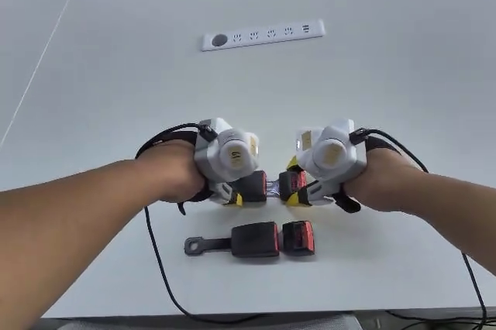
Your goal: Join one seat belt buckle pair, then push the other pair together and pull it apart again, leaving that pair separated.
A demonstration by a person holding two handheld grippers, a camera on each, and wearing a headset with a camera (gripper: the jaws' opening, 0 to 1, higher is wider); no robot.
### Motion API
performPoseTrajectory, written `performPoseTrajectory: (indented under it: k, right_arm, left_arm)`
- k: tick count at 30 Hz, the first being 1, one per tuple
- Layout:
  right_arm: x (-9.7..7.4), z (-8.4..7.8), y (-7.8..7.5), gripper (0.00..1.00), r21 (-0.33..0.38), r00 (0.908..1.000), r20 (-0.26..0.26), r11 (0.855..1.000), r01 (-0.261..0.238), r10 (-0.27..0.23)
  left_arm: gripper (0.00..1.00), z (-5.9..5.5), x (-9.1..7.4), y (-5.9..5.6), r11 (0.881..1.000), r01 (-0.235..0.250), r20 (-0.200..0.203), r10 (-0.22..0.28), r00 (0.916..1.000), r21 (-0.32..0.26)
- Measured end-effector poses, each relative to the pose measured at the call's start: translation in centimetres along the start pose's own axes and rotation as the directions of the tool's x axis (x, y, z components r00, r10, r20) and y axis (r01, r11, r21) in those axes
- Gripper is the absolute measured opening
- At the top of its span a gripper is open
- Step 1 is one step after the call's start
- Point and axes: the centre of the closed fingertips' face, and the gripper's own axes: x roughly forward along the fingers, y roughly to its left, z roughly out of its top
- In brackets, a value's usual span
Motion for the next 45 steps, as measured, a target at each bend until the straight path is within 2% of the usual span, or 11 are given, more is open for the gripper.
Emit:
performPoseTrajectory:
  k: [3,9,22,28,34,40,42,43,45]
  right_arm:
    - [-0.4,-0.5,0.0,0.34,-0.002,0.9999,-0.007,1.000,0.009,-0.009]
    - [-2.2,-2.8,-0.1,0.34,0.020,0.9996,-0.022,1.000,0.019,-0.018]
    - [-8.1,-10.2,0.1,0.35,0.083,0.9937,-0.099,0.995,0.061,-0.053]
    - [-10.9,-13.1,0.3,0.36,0.103,0.9859,-0.150,0.991,0.089,-0.073]
    - [-11.9,-13.9,0.5,0.37,0.056,0.9722,-0.223,0.995,0.085,-0.071]
    - [-11.7,-13.3,0.8,0.37,0.041,0.9640,-0.248,0.993,0.109,-0.095]
    - [-11.7,-13.0,0.6,0.38,0.034,0.9576,-0.257,0.989,0.143,-0.130]
    - [-11.7,-13.3,-0.1,0.40,0.021,0.9537,-0.263,0.987,0.158,-0.147]
    - [-11.8,-13.2,-0.2,0.45,0.005,0.9469,-0.269,0.983,0.184,-0.176]
  left_arm:
    - [0.32,0.0,0.0,0.0,1.000,0.003,-0.006,-0.003,1.0000,-0.004]
    - [0.32,-0.1,0.0,0.0,1.000,-0.004,-0.005,0.004,1.0000,-0.014]
    - [0.33,-0.1,-0.2,0.1,0.999,-0.026,0.008,0.027,0.9996,-0.039]
    - [0.34,-0.1,-0.1,0.2,0.998,-0.031,0.012,0.032,0.9994,-0.054]
    - [0.34,0.0,-0.1,0.1,0.998,-0.041,-0.019,0.041,0.9990,-0.051]
    - [0.33,-0.1,-0.2,0.1,0.997,-0.072,-0.019,0.071,0.9973,-0.038]
    - [0.33,-0.1,-0.3,0.0,0.996,-0.086,-0.013,0.086,0.9962,-0.036]
    - [0.33,-0.1,-0.4,0.0,0.995,-0.096,-0.009,0.096,0.9953,-0.037]
    - [0.34,-0.2,-0.5,0.0,0.994,-0.107,-0.001,0.107,0.9943,-0.035]
